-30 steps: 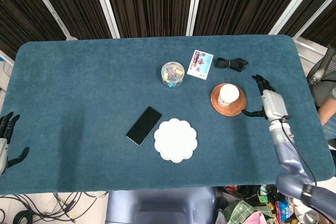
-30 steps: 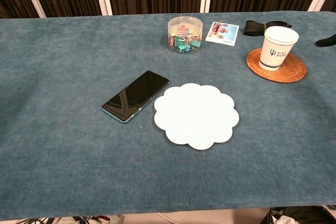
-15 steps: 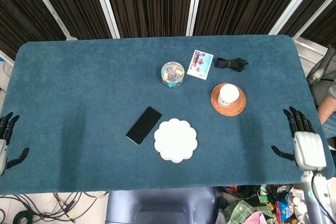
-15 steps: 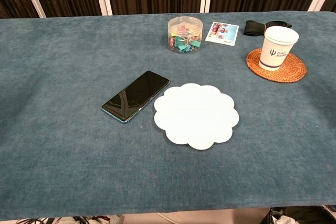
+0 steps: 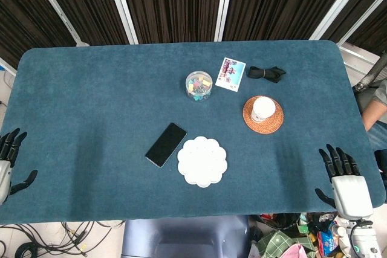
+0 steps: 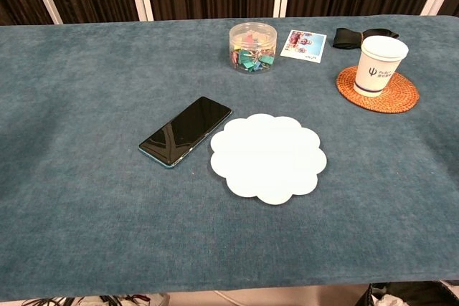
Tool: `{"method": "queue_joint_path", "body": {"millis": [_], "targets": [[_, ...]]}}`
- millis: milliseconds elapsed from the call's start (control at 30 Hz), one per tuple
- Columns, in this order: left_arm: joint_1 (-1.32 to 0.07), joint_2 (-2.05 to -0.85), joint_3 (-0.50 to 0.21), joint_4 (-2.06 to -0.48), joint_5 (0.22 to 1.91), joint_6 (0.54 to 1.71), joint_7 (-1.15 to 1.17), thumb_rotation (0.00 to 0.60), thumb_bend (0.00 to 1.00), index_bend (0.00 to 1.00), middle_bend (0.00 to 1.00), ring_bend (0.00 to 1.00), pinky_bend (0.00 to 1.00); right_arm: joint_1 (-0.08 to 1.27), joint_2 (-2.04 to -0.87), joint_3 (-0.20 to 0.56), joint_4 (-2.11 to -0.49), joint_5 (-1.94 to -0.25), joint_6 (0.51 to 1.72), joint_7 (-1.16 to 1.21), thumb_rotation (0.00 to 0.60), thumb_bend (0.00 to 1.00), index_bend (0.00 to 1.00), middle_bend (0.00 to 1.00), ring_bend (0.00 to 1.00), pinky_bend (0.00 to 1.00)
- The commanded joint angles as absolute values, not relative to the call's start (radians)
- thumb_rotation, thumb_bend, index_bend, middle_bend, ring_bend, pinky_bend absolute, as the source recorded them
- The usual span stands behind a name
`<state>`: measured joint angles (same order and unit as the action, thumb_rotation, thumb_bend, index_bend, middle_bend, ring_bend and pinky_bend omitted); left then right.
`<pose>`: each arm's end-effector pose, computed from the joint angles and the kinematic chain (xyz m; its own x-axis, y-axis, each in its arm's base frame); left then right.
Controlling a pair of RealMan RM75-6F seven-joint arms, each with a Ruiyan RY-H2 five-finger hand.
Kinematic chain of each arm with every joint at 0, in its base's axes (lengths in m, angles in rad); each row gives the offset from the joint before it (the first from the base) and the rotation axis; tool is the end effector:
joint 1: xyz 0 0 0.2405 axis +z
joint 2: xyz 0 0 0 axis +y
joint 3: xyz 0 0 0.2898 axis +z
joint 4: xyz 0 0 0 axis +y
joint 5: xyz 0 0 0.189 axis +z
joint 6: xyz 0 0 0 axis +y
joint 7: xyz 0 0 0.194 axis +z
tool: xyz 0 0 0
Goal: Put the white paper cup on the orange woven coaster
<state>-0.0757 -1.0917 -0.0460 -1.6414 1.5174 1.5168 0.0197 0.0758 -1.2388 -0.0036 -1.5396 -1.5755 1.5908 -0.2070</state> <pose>-0.3254 0.2277 0.2032 0.4122 -0.0222 0.9108 0.9107 -0.0190 -0.4126 -0.3235 -0.2184 0.1609 0.5368 0.0579 0.8417 -0.8393 -0.0651 0.5398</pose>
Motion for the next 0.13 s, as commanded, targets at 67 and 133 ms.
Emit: {"method": "queue_joint_path", "body": {"millis": [67, 133], "targets": [[-0.078, -1.097, -0.042, -1.633, 1.532, 1.522, 0.014, 0.6, 0.28, 0.0, 0.0, 0.0, 0.0, 0.08, -1.249, 0.003, -1.535, -1.579, 1.585, -0.199, 0.6, 0.06, 0.02, 0.01, 0.03, 0.12], [-0.078, -1.098, -0.042, -1.63, 1.535, 1.525, 0.015, 0.6, 0.28, 0.0, 0.0, 0.0, 0.0, 0.078, -1.251, 0.006, -1.534, -1.579, 1.588, -0.198, 0.6, 0.06, 0.02, 0.01, 0.03, 0.12]]}}
